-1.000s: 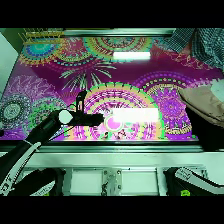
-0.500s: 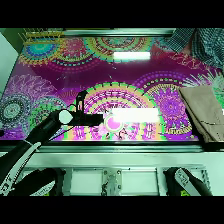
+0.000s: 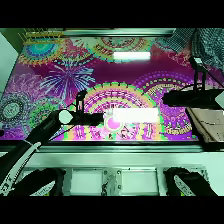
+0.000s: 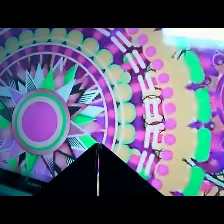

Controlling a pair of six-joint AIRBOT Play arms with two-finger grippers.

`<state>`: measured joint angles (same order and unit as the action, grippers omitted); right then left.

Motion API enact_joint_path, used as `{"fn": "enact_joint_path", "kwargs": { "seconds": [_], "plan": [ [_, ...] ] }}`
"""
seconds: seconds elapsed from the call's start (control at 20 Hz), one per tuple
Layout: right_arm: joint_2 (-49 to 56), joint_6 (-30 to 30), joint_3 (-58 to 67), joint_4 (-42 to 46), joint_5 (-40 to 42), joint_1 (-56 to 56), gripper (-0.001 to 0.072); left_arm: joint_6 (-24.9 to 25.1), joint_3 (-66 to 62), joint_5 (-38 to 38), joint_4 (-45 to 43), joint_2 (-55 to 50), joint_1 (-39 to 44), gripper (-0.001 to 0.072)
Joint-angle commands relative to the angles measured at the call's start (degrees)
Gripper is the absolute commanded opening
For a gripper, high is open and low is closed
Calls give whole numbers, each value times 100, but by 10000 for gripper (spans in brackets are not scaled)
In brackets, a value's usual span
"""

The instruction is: Fold the clothes and pants, and hang the long-sleeved shirts on hangers.

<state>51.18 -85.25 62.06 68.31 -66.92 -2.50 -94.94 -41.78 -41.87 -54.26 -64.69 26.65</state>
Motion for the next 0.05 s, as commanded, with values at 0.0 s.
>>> {"fn": "enact_joint_path", "kwargs": {
  "seconds": [0.0],
  "plan": [
    [4, -2, -4, -2, -11, -20, 13, 0, 0, 0, -4, -4, 4, 5]
  ]
}}
